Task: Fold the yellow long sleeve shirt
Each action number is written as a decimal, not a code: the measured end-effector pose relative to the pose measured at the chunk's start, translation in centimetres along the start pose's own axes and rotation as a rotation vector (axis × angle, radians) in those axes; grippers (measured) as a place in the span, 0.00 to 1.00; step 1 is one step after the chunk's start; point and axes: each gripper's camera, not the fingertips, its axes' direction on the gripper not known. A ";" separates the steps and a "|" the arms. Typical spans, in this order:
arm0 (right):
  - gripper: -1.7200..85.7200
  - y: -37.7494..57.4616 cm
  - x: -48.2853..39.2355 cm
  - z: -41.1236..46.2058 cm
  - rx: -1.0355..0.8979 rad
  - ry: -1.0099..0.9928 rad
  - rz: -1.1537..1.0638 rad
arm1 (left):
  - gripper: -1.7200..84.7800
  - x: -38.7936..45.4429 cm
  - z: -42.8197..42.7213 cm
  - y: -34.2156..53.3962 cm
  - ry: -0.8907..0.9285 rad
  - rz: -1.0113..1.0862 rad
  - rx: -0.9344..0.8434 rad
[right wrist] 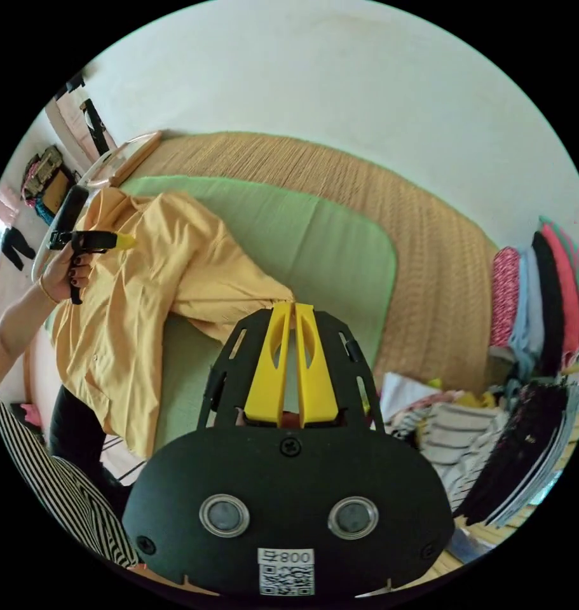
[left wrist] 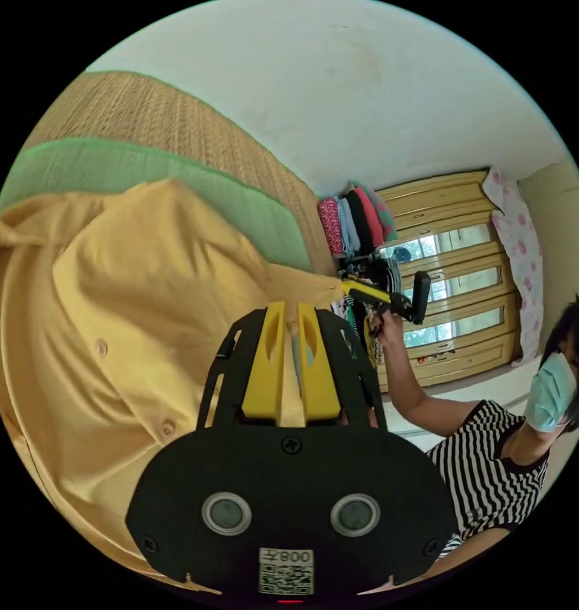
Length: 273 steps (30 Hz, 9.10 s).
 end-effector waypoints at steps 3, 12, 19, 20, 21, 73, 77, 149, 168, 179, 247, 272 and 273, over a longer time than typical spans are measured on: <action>0.03 -3.9 3.8 1.1 -0.077 0.047 0.017 | 0.05 3.5 1.2 -4.6 -0.037 0.072 -0.022; 0.03 -0.8 7.1 7.7 -0.020 -0.118 0.194 | 0.07 10.4 7.6 -12.9 -0.159 0.154 -0.122; 0.07 5.5 5.3 14.3 -0.049 -0.155 0.238 | 0.10 20.8 12.3 -17.1 -0.296 0.439 -0.250; 0.07 5.6 5.5 15.1 -0.044 -0.173 0.256 | 0.10 22.9 13.8 -17.7 -0.317 0.499 -0.289; 0.07 5.7 5.6 15.2 -0.032 -0.179 0.263 | 0.10 24.0 14.7 -18.0 -0.331 0.531 -0.310; 0.09 3.4 0.5 31.9 0.156 -0.333 0.197 | 0.02 34.9 0.5 -33.8 -0.361 0.455 -0.233; 0.10 3.9 1.3 32.6 0.207 -0.356 0.216 | 0.02 34.9 -0.1 -34.5 -0.337 0.457 -0.236; 0.02 10.0 9.6 28.6 0.257 -0.393 0.436 | 0.02 24.1 9.3 -23.9 -0.618 0.511 -0.300; 0.02 10.3 0.5 19.2 0.131 -0.413 0.177 | 0.02 12.5 13.5 -15.5 -0.545 0.446 -0.250; 0.02 0.2 5.8 9.3 0.199 -0.278 0.218 | 0.02 2.9 18.0 -8.2 -0.460 0.400 -0.225; 0.02 -58.4 -40.0 -56.1 0.244 -0.443 -0.902 | 0.05 -68.4 -7.7 67.1 -0.462 -0.221 0.776; 0.02 -59.7 -24.0 -67.0 0.285 -0.779 -0.937 | 0.16 -78.8 -4.7 73.7 -0.379 -0.111 0.829; 0.02 -59.6 -23.8 -67.2 0.283 -0.780 -0.941 | 0.16 -79.1 -4.6 73.6 -0.366 -0.109 0.826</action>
